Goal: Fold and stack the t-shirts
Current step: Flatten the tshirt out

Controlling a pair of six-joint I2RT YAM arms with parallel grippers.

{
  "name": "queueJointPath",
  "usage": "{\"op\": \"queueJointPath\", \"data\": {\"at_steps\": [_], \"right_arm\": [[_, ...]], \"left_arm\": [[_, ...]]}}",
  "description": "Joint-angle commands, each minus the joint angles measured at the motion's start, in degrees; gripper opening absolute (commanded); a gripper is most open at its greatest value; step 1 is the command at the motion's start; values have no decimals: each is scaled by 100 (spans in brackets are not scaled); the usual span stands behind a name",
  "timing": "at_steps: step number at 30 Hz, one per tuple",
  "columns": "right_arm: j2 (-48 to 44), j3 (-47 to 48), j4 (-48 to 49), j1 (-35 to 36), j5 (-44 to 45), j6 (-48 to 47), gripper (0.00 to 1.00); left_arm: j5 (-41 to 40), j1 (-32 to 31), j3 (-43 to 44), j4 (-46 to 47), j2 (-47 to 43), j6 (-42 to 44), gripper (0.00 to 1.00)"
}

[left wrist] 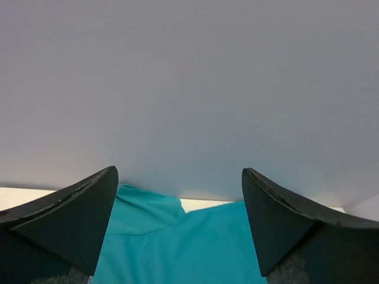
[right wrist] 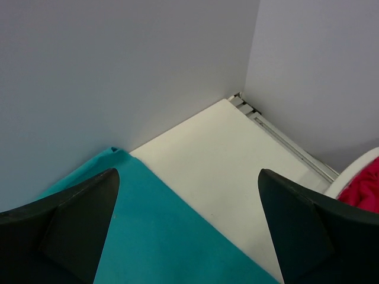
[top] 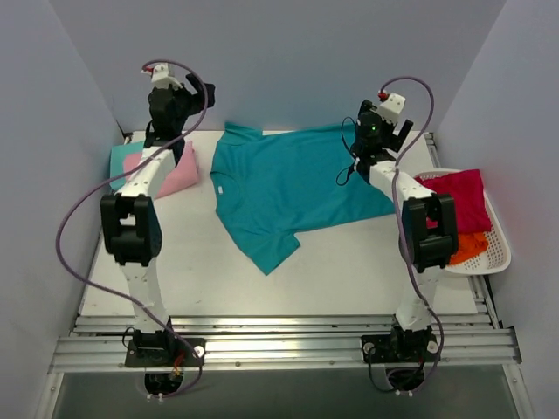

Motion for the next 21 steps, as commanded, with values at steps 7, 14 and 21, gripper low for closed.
{"op": "queueJointPath", "data": {"at_steps": [7, 14, 21], "right_arm": [[-2517, -2457, -600, 402, 1182, 1637, 100], [-4116, -3890, -2157, 1053, 1260, 3765, 100], [-5199, -4252, -3720, 1509, 1363, 4416, 100]], "left_arm": [[-1174, -753, -4840, 1064, -3464, -890, 94], [-2706, -2465, -7604, 966, -4632, -2623, 95], [-3453, -3776, -8607, -210, -5627, -3590, 95]]}}
